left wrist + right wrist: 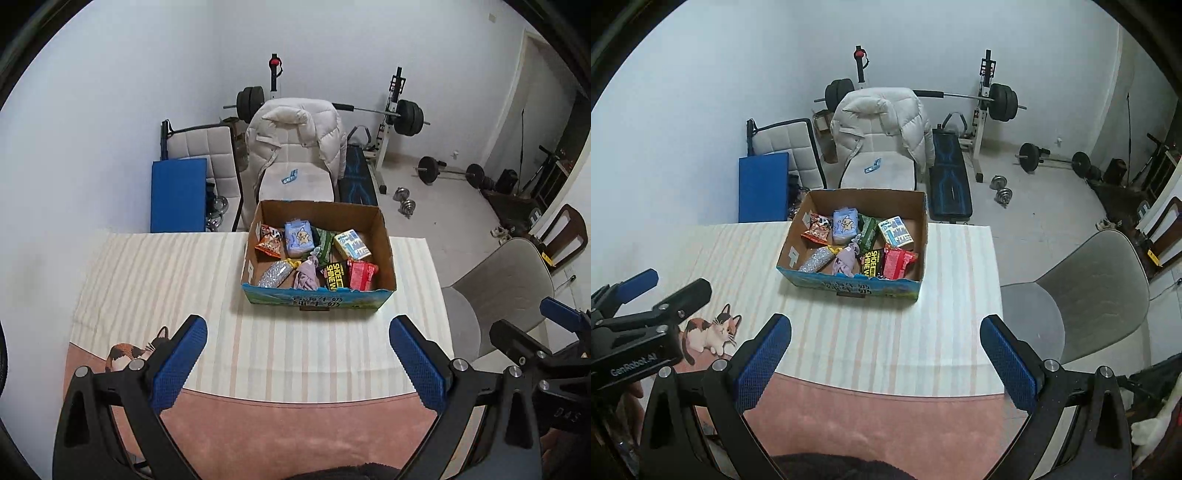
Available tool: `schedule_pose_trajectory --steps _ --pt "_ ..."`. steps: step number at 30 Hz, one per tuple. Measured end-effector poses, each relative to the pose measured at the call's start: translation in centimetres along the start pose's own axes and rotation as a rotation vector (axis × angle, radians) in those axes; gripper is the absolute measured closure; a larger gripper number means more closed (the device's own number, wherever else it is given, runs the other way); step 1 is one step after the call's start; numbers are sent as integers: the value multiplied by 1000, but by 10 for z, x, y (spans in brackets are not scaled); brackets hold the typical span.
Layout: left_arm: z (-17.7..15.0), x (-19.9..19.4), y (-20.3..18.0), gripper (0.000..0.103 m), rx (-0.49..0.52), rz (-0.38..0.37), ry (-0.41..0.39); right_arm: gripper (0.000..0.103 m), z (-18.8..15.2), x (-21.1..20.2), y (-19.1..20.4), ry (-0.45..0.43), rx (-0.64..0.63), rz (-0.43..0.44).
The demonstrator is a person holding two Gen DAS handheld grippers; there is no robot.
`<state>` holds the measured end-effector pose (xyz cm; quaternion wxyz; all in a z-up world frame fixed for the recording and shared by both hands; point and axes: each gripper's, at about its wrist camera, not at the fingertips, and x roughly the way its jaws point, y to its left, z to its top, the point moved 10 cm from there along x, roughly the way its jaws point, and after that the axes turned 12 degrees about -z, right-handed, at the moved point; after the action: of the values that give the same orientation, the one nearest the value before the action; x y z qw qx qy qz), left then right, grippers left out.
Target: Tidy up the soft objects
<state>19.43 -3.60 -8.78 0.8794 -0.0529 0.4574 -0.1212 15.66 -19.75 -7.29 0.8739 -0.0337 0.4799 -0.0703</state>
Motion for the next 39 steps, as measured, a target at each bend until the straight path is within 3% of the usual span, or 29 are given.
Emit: schedule_pose_trajectory --steps 14,39 --pt "6 -16 -3 2 -2 17 -53 0 21 -27 -17 -85 36 -57" --pt "10 -21 -9 2 2 21 -45 0 21 -37 -25 -98 50 -73"
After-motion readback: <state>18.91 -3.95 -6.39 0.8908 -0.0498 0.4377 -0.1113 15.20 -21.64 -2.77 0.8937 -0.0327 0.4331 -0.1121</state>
